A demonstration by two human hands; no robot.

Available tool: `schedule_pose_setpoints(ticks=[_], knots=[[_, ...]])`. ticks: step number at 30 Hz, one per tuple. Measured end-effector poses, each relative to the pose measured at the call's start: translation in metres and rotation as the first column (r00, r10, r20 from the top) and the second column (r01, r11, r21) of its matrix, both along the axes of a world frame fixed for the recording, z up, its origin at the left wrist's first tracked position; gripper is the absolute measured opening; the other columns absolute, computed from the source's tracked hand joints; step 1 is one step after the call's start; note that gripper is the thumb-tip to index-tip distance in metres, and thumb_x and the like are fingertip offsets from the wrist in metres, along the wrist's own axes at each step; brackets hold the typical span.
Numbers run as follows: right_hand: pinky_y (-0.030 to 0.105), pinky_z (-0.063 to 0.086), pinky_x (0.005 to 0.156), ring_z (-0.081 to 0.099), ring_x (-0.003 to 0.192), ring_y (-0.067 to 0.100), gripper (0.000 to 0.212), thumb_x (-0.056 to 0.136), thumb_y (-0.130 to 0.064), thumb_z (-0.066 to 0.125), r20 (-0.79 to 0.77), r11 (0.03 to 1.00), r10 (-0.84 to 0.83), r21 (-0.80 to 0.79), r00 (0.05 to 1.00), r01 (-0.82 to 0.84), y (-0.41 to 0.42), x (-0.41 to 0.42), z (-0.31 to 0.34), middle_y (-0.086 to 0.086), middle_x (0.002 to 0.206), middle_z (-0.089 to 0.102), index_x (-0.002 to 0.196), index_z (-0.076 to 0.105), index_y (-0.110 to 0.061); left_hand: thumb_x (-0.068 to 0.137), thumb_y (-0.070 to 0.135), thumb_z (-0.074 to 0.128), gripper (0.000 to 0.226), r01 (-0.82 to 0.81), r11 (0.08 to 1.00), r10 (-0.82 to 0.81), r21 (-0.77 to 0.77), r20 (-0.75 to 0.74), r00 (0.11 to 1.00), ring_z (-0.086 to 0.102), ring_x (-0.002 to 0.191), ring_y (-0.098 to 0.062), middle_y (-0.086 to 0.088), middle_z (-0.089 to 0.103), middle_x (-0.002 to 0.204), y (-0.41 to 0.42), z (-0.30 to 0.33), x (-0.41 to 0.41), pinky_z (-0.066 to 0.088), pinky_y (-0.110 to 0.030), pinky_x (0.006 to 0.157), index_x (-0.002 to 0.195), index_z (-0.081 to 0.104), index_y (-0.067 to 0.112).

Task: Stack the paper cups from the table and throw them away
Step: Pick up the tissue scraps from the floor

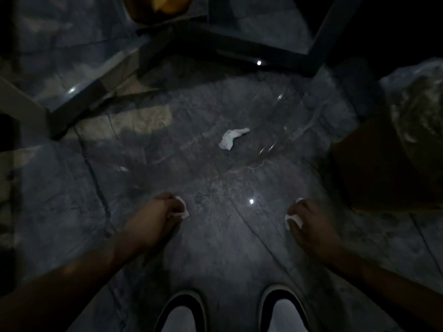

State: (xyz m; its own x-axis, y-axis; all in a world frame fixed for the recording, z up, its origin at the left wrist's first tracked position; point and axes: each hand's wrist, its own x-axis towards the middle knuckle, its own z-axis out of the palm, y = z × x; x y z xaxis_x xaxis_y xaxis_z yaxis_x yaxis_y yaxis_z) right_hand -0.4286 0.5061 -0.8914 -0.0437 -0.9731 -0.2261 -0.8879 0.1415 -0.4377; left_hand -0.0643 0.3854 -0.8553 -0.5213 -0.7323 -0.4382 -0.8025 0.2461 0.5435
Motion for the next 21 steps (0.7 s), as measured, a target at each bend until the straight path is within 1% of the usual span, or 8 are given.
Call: schedule_pose_setpoints(ticks=[2,6,8,10,13,16,17,21], knots=[[0.03,0.048,0.082,0.062,0.088,0.022,0.015,0.079,-0.01,0.074,0.015,0.999,0.019,0.037,1.0,-0.019,-0.006,-0.007,0.002,0.004,0.095,0.06,0.091,0.067,-0.015,0.081,0.046,0.056,0.032,0.085,0.996,-0.086,0.02,0.017,0.996,0.061,0.078,-0.01,0.003,0.064,0.088,-0.012,-0.004,0.0,0.039,-0.012,0.071,0.083,0.072,0.018],[0.04,0.056,0.075,0.063,0.079,0.017,0.006,0.082,-0.021,0.062,0.039,0.985,0.163,0.055,0.986,-0.165,-0.021,-0.016,0.009,-0.003,0.088,0.058,0.081,0.06,-0.027,0.08,0.028,0.067,0.016,0.269,0.963,-0.267,-0.018,0.076,0.961,0.067,0.089,-0.014,0.004,0.07,0.096,-0.029,-0.001,0.003,0.042,-0.009,0.076,0.094,0.07,0.021],[0.042,0.056,0.077,0.064,0.08,0.019,0.004,0.083,-0.021,0.06,0.038,0.977,0.206,0.037,0.978,-0.208,-0.028,-0.019,0.02,-0.001,0.088,0.059,0.081,0.064,-0.02,0.083,0.042,0.056,0.036,0.26,0.963,-0.255,-0.066,0.082,0.964,0.068,0.096,-0.017,0.001,0.071,0.105,-0.036,0.009,0.005,0.048,-0.023,0.08,0.108,0.067,0.019],[0.038,0.055,0.08,0.066,0.083,0.021,0.003,0.083,-0.016,0.062,0.036,0.974,0.226,0.018,0.973,-0.227,-0.033,-0.017,0.036,0.003,0.088,0.061,0.081,0.065,-0.015,0.085,0.05,0.049,0.049,0.237,0.964,-0.232,-0.117,0.056,0.971,0.068,0.101,-0.019,-0.001,0.07,0.112,-0.039,0.019,0.004,0.042,-0.02,0.078,0.12,0.063,0.018],[0.027,0.049,0.081,0.065,0.086,0.019,0.004,0.085,-0.013,0.064,0.028,0.957,0.291,-0.013,0.956,-0.291,-0.043,-0.01,0.057,0.003,0.089,0.061,0.083,0.064,-0.016,0.085,0.04,0.05,0.05,0.227,0.96,-0.22,-0.166,0.06,0.974,0.065,0.106,-0.02,-0.003,0.067,0.118,-0.045,0.031,0.0,0.035,-0.017,0.081,0.129,0.057,0.018],[0.007,0.039,0.075,0.055,0.08,0.008,0.003,0.087,-0.01,0.063,0.04,0.934,0.356,-0.05,0.934,-0.354,-0.068,-0.006,0.075,0.001,0.087,0.06,0.086,0.065,-0.013,0.085,0.039,0.043,0.042,0.342,0.922,-0.333,-0.181,0.08,0.939,0.065,0.095,-0.017,-0.001,0.062,0.108,-0.064,0.044,-0.01,0.04,-0.021,0.076,0.116,0.065,0.021],[0.006,0.036,0.073,0.053,0.079,0.007,0.003,0.087,-0.01,0.063,0.026,0.922,0.382,-0.075,0.924,-0.379,-0.08,-0.004,0.082,0.002,0.087,0.06,0.087,0.064,-0.012,0.085,0.04,0.042,0.04,0.371,0.906,-0.36,-0.201,0.089,0.929,0.065,0.092,-0.016,0.0,0.061,0.106,-0.072,0.052,-0.014,0.041,-0.021,0.074,0.109,0.068,0.021],[0.033,0.05,0.078,0.061,0.087,0.024,0.017,0.09,-0.022,0.05,-0.074,0.891,0.439,-0.089,0.895,-0.445,-0.134,0.004,0.119,0.009,0.094,0.06,0.093,0.063,-0.012,0.088,0.022,0.062,0.012,0.394,0.857,-0.368,-0.331,0.142,0.919,0.064,0.081,-0.021,-0.002,0.059,0.099,-0.108,0.093,-0.037,0.043,-0.026,0.067,0.094,0.072,0.02]])
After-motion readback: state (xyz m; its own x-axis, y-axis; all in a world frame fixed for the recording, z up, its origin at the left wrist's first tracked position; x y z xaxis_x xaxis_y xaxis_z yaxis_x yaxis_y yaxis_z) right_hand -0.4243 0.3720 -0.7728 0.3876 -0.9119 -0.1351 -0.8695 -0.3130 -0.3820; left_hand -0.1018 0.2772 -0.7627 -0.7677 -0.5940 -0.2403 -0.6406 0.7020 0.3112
